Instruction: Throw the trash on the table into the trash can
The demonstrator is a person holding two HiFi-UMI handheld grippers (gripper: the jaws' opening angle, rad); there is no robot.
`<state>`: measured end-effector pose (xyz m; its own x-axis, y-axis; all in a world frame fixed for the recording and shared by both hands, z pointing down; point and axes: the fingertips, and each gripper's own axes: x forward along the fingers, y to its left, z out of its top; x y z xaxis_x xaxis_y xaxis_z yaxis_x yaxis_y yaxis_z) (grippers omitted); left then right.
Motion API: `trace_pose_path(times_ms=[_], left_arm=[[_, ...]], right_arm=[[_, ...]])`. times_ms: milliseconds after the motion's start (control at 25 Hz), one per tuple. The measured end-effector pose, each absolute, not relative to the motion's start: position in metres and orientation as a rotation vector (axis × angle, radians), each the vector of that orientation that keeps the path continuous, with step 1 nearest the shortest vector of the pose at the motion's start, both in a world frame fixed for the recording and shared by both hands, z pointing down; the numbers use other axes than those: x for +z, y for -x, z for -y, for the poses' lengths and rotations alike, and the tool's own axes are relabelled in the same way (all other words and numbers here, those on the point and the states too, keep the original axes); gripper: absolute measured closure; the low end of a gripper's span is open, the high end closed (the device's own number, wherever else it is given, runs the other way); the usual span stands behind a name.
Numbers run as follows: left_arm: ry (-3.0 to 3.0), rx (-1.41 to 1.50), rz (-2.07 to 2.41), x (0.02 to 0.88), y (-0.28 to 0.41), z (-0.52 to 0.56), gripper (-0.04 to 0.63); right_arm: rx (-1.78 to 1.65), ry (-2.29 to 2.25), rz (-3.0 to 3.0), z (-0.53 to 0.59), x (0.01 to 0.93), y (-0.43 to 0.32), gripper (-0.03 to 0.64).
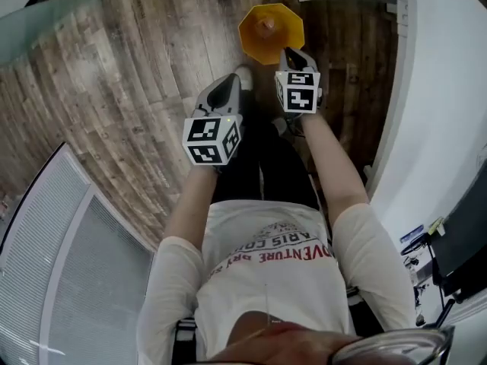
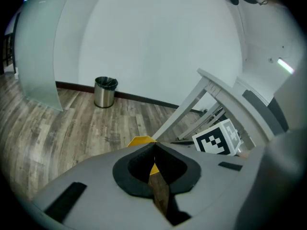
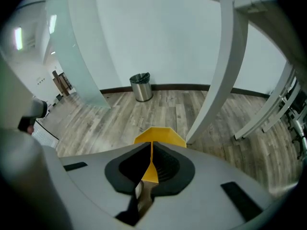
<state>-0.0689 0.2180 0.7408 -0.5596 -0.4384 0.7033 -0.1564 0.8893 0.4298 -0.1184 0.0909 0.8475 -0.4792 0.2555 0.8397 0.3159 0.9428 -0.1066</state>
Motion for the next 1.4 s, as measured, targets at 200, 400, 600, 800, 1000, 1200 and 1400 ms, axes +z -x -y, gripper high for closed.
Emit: trace_pose_path(times_ms=[200, 400, 600, 800, 1000, 1200, 1400], left_arm=[[-0.527, -0.382, 2.235, 0.626, 0.076, -0.200, 0.572], [-0.733, -0.279, 2.323, 0.517, 0.083, -0.155, 0.572], [-0.889, -0.222, 2.352, 0.436, 0.056, -0.086, 0.572], [-1.211, -0.131, 2.321, 0.375, 0.020, 0.007, 0.572], [-1.520, -0.089, 2.205, 0.340, -0.041, 0.118, 0.572], [-1.857, -0.051, 2.001, 0.313, -0.131, 0.211, 0.572], [-2.109, 0.029, 1.775, 0.306, -0.218, 0.267, 0.572]], right_arm=[[0.037, 0.472, 2.164, -0.091, 0.708, 0.112, 0.586], [0.121, 0.459, 2.297, -0.063, 0.568, 0.103, 0.588], [0.151, 0.317, 2.409, 0.002, 0.469, 0.051, 0.588], [0.181, 0.063, 2.562, 0.095, 0.394, -0.007, 0.588], [0.228, -0.283, 2.639, 0.204, 0.356, -0.091, 0.588], [0.297, -0.658, 2.623, 0.287, 0.344, -0.204, 0.588], [0.354, -0.990, 2.549, 0.328, 0.348, -0.314, 0.588]])
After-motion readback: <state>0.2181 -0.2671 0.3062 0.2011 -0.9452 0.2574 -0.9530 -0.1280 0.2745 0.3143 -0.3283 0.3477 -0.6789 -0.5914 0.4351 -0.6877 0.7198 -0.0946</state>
